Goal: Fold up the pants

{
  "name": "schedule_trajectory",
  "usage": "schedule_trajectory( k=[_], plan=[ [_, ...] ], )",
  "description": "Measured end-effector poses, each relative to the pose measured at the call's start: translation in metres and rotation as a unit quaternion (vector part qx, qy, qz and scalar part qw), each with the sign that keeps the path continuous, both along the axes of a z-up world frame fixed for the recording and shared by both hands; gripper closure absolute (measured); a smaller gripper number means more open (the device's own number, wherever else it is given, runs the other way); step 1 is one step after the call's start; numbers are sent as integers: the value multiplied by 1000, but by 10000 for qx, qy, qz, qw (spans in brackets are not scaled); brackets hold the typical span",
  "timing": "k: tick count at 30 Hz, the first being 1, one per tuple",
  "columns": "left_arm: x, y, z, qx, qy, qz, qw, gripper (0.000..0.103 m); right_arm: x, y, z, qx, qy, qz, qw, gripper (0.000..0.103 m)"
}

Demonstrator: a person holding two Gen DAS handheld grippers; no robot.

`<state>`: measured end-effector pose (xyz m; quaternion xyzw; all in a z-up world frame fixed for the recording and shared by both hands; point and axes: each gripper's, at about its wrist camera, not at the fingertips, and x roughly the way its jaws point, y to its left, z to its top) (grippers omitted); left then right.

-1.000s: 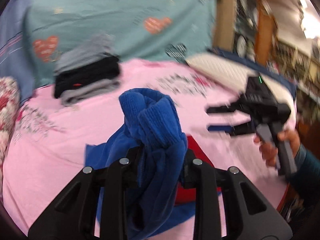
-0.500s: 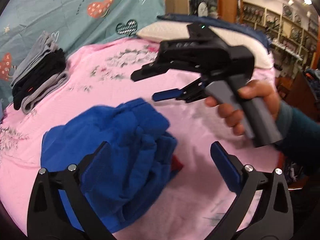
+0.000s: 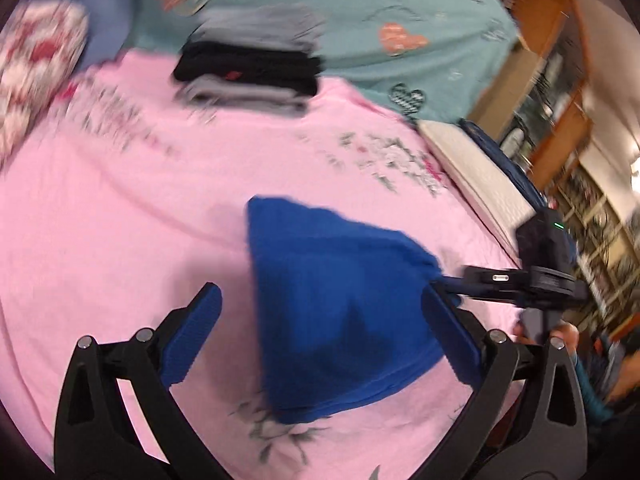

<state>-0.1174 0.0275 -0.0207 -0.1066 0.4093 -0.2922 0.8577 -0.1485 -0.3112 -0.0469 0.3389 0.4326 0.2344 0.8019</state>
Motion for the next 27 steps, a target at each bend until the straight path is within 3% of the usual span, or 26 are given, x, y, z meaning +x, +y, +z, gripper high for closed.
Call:
schedule_trajectory(
  k=[2,5,7,11,21,27],
  plan=[
    [16,9,-19,-184,602,97,9980,2,-13,-13,12,-77,-72,-185,9998,18],
    [31,5,-44,-426,1231,-94,9914,2,-24,-27,1,-56,468,-309,9984,18],
    [29,1,-54,-488,1373,-188,9891,2,-28,-26,-19,125,1037,-275,9941,18],
    [35,-8,-64,-633,1644,-376,9836,2,-26,-12,-44,190,1575,-11,9873,18],
    [56,-17,-85,-1027,2146,-506,9700,2,-5,-1,-51,612,1771,193,9821,16],
    [57,-8,-89,-1279,2245,-532,9646,2,-4,10,-49,527,1562,305,9859,13]
  ],
)
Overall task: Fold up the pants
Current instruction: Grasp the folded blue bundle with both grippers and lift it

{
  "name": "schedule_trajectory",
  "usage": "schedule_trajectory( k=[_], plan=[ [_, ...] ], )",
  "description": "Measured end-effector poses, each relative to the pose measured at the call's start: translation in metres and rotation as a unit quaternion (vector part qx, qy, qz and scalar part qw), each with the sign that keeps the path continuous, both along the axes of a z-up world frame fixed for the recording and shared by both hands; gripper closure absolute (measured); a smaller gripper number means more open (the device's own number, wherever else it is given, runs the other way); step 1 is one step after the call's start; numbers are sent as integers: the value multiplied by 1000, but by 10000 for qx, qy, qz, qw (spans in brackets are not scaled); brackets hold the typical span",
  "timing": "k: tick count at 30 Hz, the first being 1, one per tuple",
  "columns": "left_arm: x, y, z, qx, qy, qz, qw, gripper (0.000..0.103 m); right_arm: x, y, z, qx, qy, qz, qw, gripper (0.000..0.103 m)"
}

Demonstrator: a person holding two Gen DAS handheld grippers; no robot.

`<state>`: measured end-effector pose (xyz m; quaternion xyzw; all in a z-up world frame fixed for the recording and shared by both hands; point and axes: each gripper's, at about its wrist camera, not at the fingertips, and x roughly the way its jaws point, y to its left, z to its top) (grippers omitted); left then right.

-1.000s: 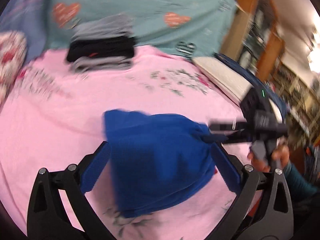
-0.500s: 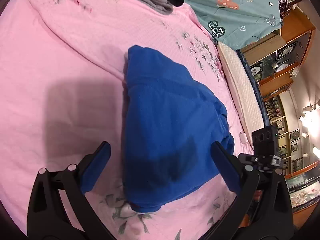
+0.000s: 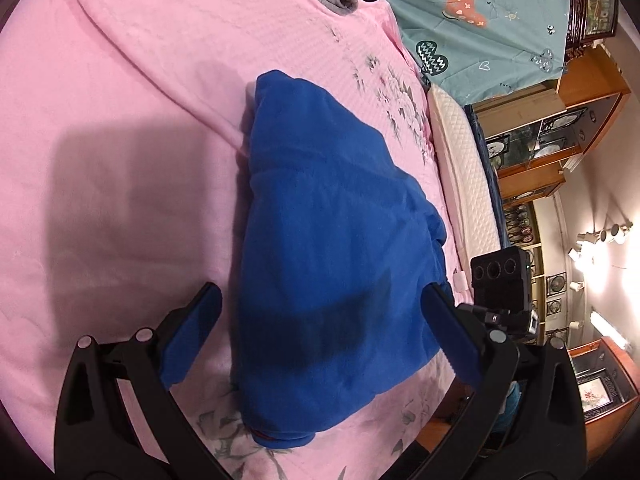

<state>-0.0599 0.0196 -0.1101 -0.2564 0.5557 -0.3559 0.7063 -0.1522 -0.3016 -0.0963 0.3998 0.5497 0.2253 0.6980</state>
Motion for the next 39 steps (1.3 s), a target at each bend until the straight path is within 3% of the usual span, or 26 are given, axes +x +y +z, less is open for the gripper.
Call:
schedule_trajectory(
  k=[3,5,6,10,19,25,30,32,39],
  plan=[
    [2,2,-1,-116,55,19,9999,2,1,7,2,-107,-172,75,9998,20],
    [2,2,-2,-166,59,20,9998,2,0,6,-1,-164,-232,73,9996,37],
    [3,2,-2,-186,68,24,9998,2,-1,5,-2,-182,-229,60,9996,54],
    [2,3,-2,-255,81,11,9996,2,-9,-2,1,-10,-399,-86,9992,66],
    [-5,-5,-3,-392,198,127,9990,2,-4,6,37,768,-794,-165,9937,70],
    [-4,-18,-3,-467,178,205,9985,2,-2,-9,27,897,-735,-438,9923,70],
    [-2,-24,-4,-666,91,112,9977,2,-17,-35,-1,351,-404,-599,9968,70],
    [-1,-23,-4,-751,95,59,9971,2,-19,-30,2,0,-536,-456,9975,70],
    [0,-12,-5,-481,119,182,9986,2,-17,-37,-12,-303,-426,-317,9981,78]
  ],
)
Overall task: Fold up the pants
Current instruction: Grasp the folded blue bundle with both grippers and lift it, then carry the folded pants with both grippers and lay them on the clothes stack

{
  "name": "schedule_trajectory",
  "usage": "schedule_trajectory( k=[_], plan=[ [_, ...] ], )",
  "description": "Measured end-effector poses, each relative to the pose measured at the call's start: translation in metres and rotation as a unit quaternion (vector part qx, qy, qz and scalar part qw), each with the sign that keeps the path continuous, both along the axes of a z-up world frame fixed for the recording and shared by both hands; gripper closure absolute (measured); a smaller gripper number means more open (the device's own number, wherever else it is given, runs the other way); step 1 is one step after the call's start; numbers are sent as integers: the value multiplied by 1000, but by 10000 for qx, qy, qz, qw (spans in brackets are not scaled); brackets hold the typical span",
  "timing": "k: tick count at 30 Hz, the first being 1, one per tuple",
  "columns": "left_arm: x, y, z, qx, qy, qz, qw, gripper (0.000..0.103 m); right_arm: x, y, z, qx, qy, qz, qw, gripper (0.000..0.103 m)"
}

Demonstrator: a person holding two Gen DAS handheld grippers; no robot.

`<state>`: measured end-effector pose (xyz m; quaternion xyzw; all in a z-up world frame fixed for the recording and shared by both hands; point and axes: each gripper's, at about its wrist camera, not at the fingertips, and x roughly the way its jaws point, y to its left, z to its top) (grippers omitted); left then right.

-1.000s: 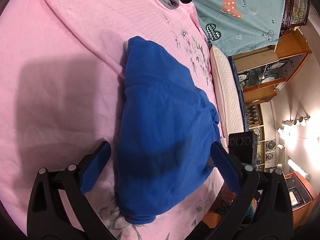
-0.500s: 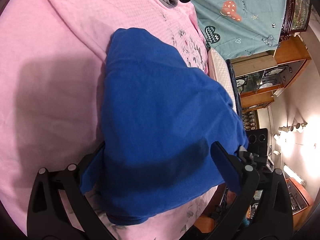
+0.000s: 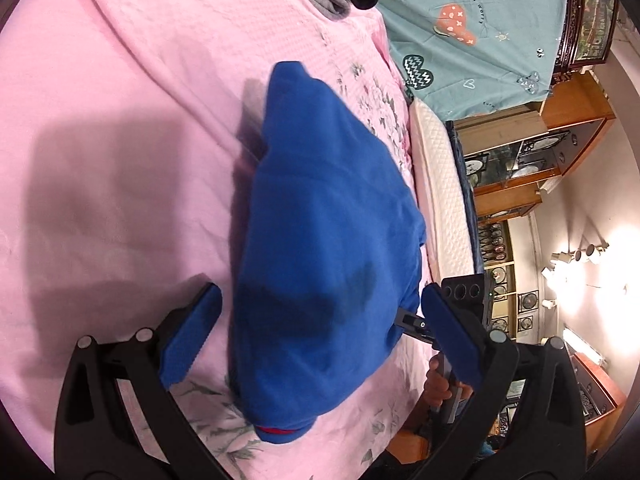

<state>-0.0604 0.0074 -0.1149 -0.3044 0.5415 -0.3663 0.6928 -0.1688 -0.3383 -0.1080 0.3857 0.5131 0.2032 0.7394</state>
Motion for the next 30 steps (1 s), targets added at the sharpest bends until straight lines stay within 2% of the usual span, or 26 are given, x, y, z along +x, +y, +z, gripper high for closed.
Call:
schedule_trajectory(
  k=[4,9,11,12,13,14,16,22,26,30],
  plan=[
    [3,-20,2,303,-237,-100,9992,2,-2,-2,-2,-3,-12,38,10000,80],
    [9,-34,2,305,-310,-208,9988,2,-3,0,-1,88,-81,55,9999,79],
    [10,-40,4,315,-377,-239,9985,6,-5,-3,-2,136,-93,61,9998,79],
    [11,-41,3,274,-376,-247,9986,13,-5,-3,-2,162,-102,58,9998,79],
    [12,-42,-1,202,-279,-292,9990,46,-9,-4,-2,177,-125,64,9997,79],
    [16,-41,-9,133,-56,-265,9995,55,-10,-6,-2,216,-150,64,9996,77],
    [17,-36,-12,-2,2,-212,9998,62,-12,-8,-4,436,-183,4,9989,76],
    [10,-38,12,9,-255,-214,9994,68,-14,-3,6,513,-309,-86,9982,77],
    [20,-35,35,7,-400,-183,9990,69,-4,4,36,470,-636,16,9969,78],
    [46,-23,81,134,-823,-118,9964,69,31,15,75,313,-1009,198,9942,78]
  ],
)
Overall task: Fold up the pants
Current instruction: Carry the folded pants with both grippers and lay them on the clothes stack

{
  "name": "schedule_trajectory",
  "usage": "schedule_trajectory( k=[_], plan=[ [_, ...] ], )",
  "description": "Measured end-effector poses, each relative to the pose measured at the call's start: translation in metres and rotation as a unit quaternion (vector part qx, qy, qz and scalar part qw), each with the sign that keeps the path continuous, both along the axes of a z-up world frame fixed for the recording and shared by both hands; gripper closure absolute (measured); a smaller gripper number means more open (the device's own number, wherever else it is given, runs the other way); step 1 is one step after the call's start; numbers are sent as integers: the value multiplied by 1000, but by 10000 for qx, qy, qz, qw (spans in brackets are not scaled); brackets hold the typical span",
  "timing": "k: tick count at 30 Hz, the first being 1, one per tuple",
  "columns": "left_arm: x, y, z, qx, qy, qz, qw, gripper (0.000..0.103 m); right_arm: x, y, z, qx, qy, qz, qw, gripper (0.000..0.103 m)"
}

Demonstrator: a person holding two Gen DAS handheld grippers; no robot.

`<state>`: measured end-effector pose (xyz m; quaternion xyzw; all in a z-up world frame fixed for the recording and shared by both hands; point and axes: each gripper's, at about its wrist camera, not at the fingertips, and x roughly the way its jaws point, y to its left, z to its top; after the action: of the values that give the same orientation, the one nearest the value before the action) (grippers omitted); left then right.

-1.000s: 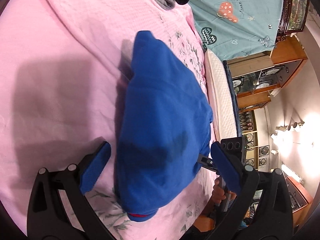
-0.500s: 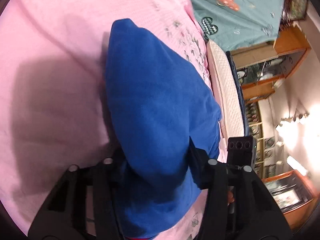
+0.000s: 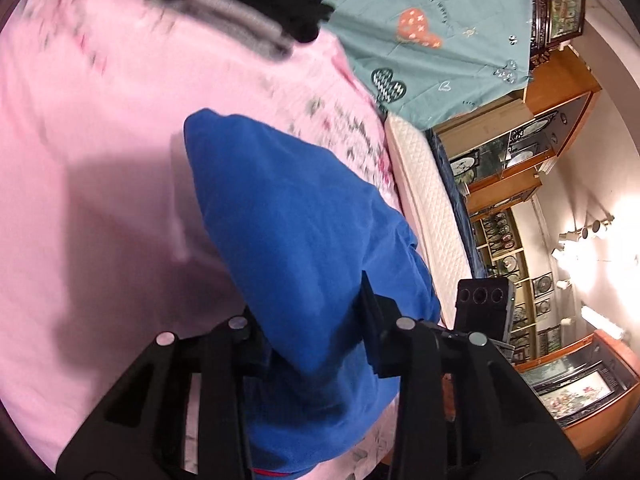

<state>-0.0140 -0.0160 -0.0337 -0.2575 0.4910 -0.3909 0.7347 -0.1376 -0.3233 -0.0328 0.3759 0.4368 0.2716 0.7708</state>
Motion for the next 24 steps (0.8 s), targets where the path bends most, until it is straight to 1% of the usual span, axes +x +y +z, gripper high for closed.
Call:
schedule_trajectory(
  k=[1,2,3,5,6,7,8,10,11,12,13,14,15,16,17,18,19,20,21,22,23,24],
  plan=[
    [11,2,18,72,-160,54,9998,69,13,3,13,-66,-136,49,9999,78],
    [18,4,30,125,-280,78,9995,69,31,6,33,-189,-349,98,9992,78],
    [33,6,55,208,-541,120,9982,69,45,8,48,-265,-505,127,9983,78],
    [64,11,102,335,-1002,277,9940,69,85,16,94,-537,-972,211,9936,78],
    [76,13,121,380,-1183,348,9916,69,102,21,114,-663,-1166,207,9908,78],
    [91,14,141,449,-1405,427,9881,69,122,24,135,-792,-1357,224,9873,78],
    [112,16,168,545,-1687,565,9825,69,149,29,161,-952,-1632,210,9818,78],
    [152,19,203,627,-2070,732,9736,68,194,35,195,-1070,-1920,142,9754,78],
    [164,19,213,687,-2205,788,9698,68,220,40,210,-1173,-2092,101,9708,78],
    [189,18,226,738,-2363,928,9644,68,240,42,217,-1184,-2183,37,9687,78],
    [209,20,232,736,-2418,998,9624,66,262,44,221,-1162,-2224,20,9680,78],
    [230,18,235,829,-2527,1037,9584,63,290,46,220,-1165,-2240,-68,9676,78],
    [258,15,231,969,-2597,1192,9534,63,314,48,214,-1147,-2189,-150,9689,78],
    [280,15,222,1026,-2514,1281,9539,62,333,50,207,-1185,-2097,-196,9704,78],
    [303,12,208,1087,-2362,1341,9563,62,360,53,190,-1364,-1904,-376,9715,78],
    [331,10,182,1223,-2039,1408,9611,62,378,57,174,-1572,-1648,-471,9726,78],
    [350,6,158,1384,-1763,1418,9642,62,401,61,150,-1797,-1195,-558,9748,78],
    [367,3,130,1577,-1431,1421,9667,61,420,62,120,-2034,-713,-748,9736,78],
    [379,0,99,1577,-1135,1435,9704,60,427,62,103,-2072,-564,-796,9734,76],
    [380,2,87,1428,-1224,1538,9700,56,430,62,93,-2052,-657,-832,9730,76],
    [375,8,81,1143,-1431,1669,9688,54,428,59,90,-1922,-839,-889,9737,75],
    [374,10,80,985,-1474,1689,9696,54,428,56,89,-1815,-823,-919,9756,74]
  ],
)
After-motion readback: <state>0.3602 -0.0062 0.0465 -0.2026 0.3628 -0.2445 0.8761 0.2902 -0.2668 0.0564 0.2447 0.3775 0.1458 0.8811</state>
